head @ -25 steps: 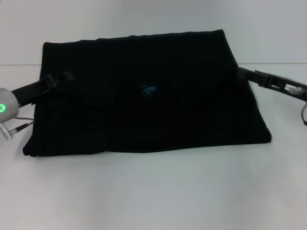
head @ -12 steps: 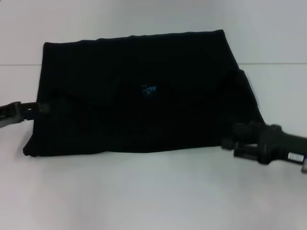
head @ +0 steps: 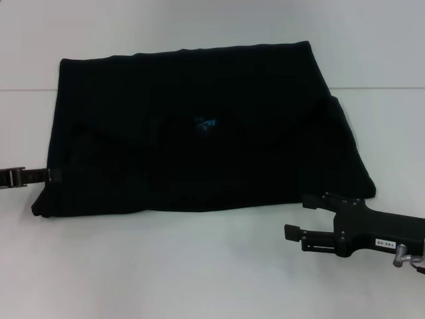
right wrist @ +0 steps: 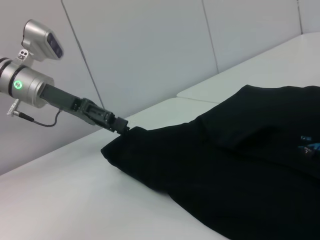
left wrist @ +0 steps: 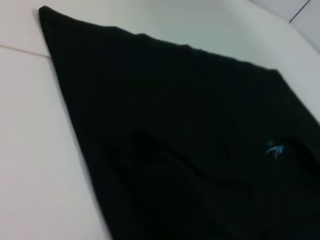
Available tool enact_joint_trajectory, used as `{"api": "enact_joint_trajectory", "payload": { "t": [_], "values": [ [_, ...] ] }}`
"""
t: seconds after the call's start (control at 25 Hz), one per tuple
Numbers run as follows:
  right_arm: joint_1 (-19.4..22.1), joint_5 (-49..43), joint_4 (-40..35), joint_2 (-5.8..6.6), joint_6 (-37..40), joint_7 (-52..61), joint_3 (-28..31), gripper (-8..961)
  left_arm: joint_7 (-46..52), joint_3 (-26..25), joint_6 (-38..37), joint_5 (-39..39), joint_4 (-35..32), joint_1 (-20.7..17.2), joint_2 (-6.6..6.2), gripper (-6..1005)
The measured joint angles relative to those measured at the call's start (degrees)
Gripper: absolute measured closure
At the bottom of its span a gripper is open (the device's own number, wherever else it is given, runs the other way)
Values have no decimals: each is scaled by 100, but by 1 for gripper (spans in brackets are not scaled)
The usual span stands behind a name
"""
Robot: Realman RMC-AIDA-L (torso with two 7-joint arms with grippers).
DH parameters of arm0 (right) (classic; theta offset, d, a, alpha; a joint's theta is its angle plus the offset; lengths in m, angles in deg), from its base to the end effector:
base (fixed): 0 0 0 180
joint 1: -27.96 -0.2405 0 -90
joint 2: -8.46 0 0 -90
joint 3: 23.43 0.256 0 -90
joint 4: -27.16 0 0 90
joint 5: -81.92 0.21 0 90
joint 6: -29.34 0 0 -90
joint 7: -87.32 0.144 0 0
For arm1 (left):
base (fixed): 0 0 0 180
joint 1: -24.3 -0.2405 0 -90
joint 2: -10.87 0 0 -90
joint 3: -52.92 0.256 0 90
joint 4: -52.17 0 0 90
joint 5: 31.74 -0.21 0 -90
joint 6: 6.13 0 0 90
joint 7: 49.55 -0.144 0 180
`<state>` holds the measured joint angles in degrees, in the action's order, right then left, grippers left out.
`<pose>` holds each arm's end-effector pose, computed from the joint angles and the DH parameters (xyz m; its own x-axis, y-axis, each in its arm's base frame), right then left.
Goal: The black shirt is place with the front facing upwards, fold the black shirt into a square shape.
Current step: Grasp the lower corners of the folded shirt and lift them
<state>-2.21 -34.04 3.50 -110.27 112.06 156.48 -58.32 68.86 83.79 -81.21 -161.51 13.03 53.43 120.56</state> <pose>0.2900 0.3131 -0.0348 0.7543 -0.3917 -0.5268 -0.5367 -0.8301 -0.1513 -0.3538 0.3533 0.0893 0.3624 0.7726 0.5214 0.9300 -0.2627 -0.2572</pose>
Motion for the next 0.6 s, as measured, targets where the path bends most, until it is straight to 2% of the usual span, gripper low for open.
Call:
{"api": "enact_joint_trajectory", "payload": {
  "t": [0.12,0.6],
  "values": [
    [0,0,2,-8,-2,15,0,29,-53,7,171,-75,79,3,9,279],
    [-4,23,11,-9,-7,39,58,27,-230,198,427,-92,225,-50,94,278]
  ]
}}
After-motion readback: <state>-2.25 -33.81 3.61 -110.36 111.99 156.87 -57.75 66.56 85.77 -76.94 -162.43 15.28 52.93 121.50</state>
